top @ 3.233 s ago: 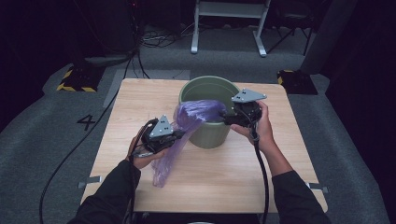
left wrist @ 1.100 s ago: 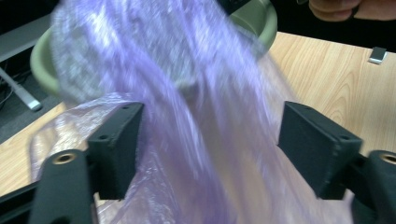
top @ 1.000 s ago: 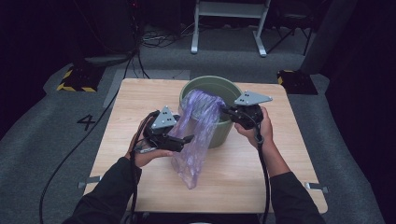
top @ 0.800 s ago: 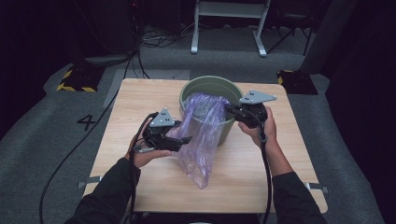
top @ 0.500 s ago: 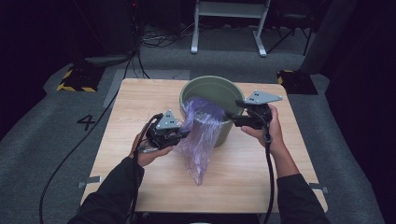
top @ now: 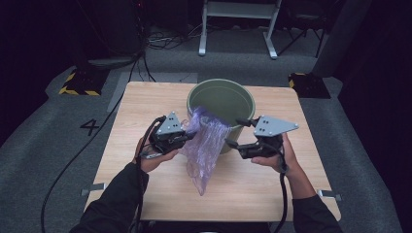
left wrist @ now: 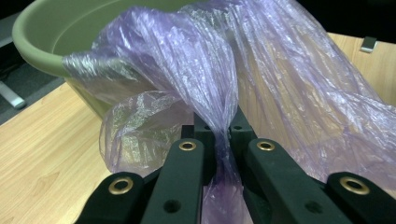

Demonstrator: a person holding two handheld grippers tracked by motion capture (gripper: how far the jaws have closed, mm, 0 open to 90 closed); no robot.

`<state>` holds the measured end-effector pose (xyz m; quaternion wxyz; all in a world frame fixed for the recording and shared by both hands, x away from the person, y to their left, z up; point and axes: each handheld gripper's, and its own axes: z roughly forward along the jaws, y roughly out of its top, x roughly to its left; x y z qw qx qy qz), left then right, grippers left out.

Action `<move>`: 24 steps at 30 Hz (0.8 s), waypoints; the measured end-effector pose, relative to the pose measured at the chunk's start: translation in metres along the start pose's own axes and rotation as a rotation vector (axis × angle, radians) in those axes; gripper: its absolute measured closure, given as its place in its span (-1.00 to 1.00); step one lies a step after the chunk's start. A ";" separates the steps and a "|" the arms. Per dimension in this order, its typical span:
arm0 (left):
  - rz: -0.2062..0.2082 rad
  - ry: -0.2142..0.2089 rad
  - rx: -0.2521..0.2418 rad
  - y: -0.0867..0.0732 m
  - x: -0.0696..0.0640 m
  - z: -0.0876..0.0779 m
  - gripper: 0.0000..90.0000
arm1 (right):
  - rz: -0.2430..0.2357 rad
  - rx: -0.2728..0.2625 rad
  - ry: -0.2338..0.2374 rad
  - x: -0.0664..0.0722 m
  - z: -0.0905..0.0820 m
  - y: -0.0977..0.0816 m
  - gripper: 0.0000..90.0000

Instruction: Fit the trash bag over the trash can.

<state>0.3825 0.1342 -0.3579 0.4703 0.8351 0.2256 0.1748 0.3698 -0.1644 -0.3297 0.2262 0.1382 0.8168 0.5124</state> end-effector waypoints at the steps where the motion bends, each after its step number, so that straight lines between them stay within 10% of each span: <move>1: -0.002 -0.001 -0.002 0.001 0.000 0.000 0.93 | -0.021 0.006 0.001 0.004 0.004 0.001 -0.41; 13: -0.012 0.017 -0.030 0.009 0.004 -0.007 0.84 | -0.042 0.017 -0.102 -0.005 0.022 0.000 1.00; 16: -0.016 0.011 -0.032 0.010 0.005 -0.008 0.88 | -0.002 0.019 -0.114 -0.012 0.019 -0.002 0.94; 18: -0.009 0.011 -0.032 0.010 0.004 -0.007 0.90 | 0.015 -0.002 -0.089 -0.013 0.016 -0.002 0.42; 24: -0.001 0.006 -0.027 0.012 0.002 -0.003 0.90 | 0.018 -0.044 0.020 -0.003 0.017 0.002 -0.28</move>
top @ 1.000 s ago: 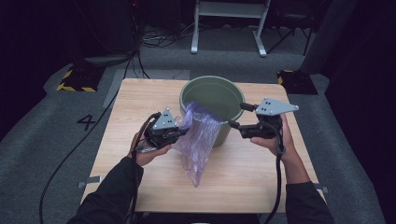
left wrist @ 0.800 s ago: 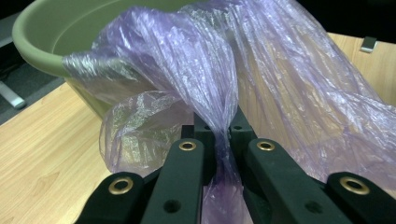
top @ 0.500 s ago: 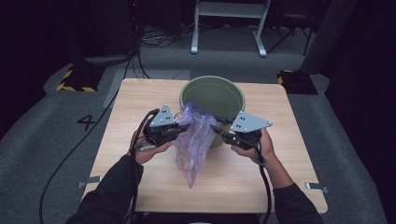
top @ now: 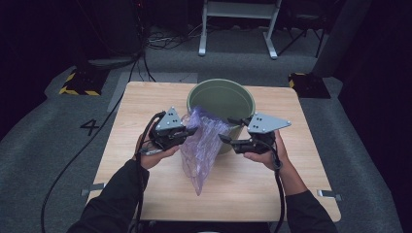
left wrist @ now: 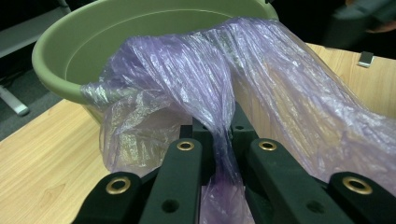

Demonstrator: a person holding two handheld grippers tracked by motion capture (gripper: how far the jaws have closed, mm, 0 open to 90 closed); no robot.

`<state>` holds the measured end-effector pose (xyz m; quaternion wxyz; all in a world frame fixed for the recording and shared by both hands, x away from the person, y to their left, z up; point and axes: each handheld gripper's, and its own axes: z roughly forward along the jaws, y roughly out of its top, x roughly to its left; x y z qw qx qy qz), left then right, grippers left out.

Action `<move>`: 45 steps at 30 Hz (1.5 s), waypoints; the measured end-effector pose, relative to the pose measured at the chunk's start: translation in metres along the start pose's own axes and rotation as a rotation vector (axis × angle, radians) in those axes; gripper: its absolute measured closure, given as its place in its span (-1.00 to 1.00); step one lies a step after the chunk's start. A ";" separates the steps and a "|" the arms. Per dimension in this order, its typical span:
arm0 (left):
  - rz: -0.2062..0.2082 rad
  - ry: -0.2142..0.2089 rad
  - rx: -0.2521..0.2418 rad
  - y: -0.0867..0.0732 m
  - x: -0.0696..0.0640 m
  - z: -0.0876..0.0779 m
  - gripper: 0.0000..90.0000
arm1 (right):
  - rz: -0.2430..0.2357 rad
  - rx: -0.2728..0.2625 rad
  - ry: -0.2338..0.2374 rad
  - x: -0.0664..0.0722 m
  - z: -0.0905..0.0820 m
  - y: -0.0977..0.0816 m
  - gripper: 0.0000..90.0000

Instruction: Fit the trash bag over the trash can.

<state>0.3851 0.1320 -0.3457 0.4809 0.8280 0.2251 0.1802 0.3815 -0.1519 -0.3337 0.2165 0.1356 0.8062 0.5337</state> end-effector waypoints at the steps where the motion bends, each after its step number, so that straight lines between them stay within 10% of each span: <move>1: 0.001 0.000 0.000 0.000 0.000 0.000 0.91 | -0.013 0.006 0.008 0.003 0.002 0.001 -0.33; 4: 0.006 -0.004 -0.009 0.002 -0.001 0.000 0.90 | -0.063 0.069 -0.046 0.010 0.014 0.003 -0.25; 10: 0.008 0.000 -0.017 0.002 0.001 -0.003 0.90 | -0.141 0.109 -0.089 0.009 0.023 0.003 0.73; 16: -0.022 -0.001 -0.045 0.001 0.006 -0.008 0.78 | -0.069 0.042 -0.106 -0.004 0.008 0.004 1.00; 25: -0.107 0.058 -0.026 0.005 0.018 -0.016 -0.24 | 0.102 0.014 -0.234 -0.042 -0.007 -0.001 1.00; 32: -0.079 -0.036 -0.068 0.001 0.020 -0.024 -0.60 | 0.190 0.086 -0.318 -0.070 0.001 -0.010 1.00; 41: -0.034 -0.077 -0.048 -0.005 0.011 -0.016 -0.44 | 0.232 0.121 -0.353 -0.084 0.006 -0.022 0.65; 45: -0.017 -0.036 -0.033 -0.005 0.010 -0.013 0.17 | 0.225 0.100 -0.297 -0.082 -0.003 -0.021 0.06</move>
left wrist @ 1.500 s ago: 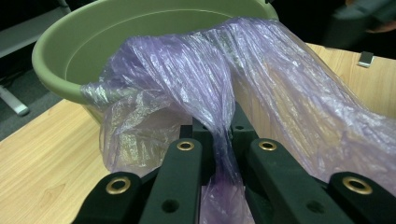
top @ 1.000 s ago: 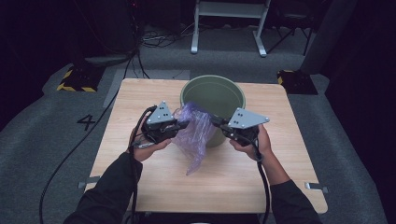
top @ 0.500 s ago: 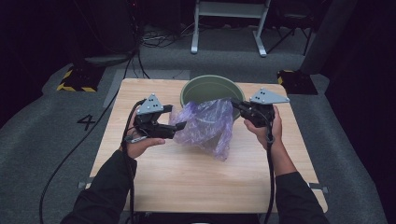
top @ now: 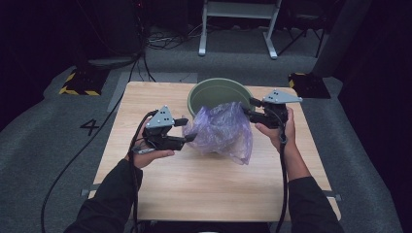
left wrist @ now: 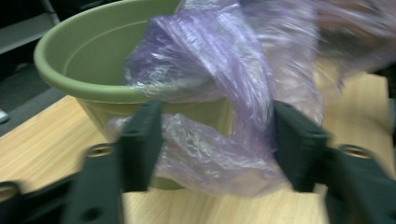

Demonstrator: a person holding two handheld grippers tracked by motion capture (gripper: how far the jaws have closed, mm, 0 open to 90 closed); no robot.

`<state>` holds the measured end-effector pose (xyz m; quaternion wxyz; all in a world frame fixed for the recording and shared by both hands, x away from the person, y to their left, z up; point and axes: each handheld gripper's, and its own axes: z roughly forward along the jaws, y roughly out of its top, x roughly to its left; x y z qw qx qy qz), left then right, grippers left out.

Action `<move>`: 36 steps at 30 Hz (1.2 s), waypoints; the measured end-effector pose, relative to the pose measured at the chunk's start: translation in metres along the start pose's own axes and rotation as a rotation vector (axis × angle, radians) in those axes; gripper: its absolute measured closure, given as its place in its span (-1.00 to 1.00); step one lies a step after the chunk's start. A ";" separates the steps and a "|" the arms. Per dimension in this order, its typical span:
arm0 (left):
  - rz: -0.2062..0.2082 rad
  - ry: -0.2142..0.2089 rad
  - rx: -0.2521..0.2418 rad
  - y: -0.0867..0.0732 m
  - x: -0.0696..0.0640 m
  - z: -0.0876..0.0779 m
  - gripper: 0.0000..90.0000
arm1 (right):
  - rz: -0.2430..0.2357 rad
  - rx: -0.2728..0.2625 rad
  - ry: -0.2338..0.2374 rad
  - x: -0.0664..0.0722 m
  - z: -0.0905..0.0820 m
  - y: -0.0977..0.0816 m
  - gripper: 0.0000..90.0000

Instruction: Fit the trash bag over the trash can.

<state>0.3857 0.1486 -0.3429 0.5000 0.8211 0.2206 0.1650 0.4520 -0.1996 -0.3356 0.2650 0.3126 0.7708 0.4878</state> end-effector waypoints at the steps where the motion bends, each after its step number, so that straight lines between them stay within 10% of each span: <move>1: 0.002 0.001 0.002 0.000 0.000 0.000 0.27 | -0.007 0.001 -0.007 0.000 -0.003 0.000 -0.08; 7: 0.016 0.009 0.001 0.000 0.001 0.002 0.77 | -0.024 -0.035 0.040 0.001 -0.031 0.000 -0.41; 23: -0.033 0.042 -0.007 0.002 0.006 0.006 0.68 | -0.138 -0.136 0.162 0.062 -0.096 -0.006 -0.59; 30: -0.031 0.061 -0.009 0.003 0.005 0.005 0.67 | -0.194 -0.078 0.056 0.090 -0.080 -0.022 -0.63; 36: -0.035 0.061 -0.015 0.002 0.007 0.001 0.60 | -0.168 -0.047 -0.006 0.085 -0.064 -0.030 0.04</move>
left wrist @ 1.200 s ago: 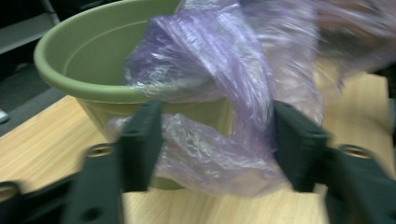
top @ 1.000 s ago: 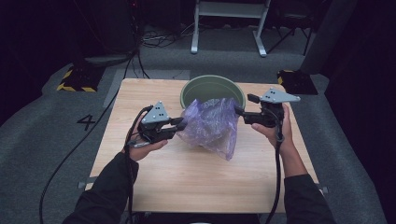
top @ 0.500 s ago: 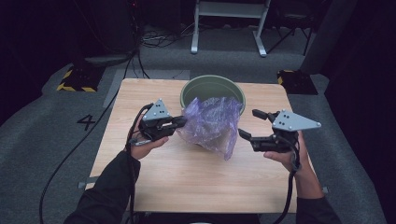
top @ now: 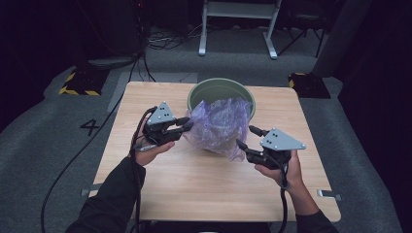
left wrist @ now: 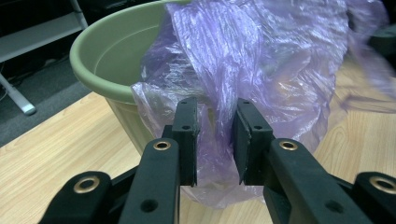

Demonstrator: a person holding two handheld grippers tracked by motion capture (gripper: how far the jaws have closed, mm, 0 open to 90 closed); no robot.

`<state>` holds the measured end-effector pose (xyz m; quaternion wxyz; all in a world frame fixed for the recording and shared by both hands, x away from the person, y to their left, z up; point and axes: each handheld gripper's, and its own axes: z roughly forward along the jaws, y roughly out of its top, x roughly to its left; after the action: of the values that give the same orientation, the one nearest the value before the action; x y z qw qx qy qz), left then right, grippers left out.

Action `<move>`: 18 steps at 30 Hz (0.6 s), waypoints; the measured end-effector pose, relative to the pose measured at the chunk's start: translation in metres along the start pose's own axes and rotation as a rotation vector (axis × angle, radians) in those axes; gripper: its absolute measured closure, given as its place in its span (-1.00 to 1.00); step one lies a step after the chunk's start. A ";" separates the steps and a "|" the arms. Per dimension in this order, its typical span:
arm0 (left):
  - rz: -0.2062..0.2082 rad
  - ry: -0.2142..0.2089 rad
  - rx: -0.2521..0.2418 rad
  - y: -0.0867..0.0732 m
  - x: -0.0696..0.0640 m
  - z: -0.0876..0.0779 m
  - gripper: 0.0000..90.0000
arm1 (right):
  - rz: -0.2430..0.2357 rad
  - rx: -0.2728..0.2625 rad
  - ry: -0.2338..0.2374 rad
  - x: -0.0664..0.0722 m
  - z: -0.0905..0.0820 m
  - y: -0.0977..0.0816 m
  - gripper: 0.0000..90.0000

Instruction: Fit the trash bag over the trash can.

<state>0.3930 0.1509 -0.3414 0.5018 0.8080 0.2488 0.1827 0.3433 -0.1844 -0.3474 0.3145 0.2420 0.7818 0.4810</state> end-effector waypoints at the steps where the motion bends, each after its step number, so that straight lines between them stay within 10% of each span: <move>1: -0.001 -0.004 -0.002 0.000 0.001 0.000 0.54 | 0.002 0.000 -0.014 -0.002 0.001 -0.001 0.14; 11: 0.040 -0.034 -0.014 -0.003 -0.009 -0.009 -0.58 | 0.060 -0.050 -0.036 -0.026 0.011 -0.013 0.84; 18: 0.065 -0.035 -0.042 -0.004 -0.015 -0.019 -0.66 | 0.080 -0.071 -0.051 -0.036 0.009 -0.011 0.95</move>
<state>0.3696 0.1578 -0.3373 0.5166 0.8081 0.2097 0.1900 0.3741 -0.2082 -0.3509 0.3234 0.2739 0.7455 0.5144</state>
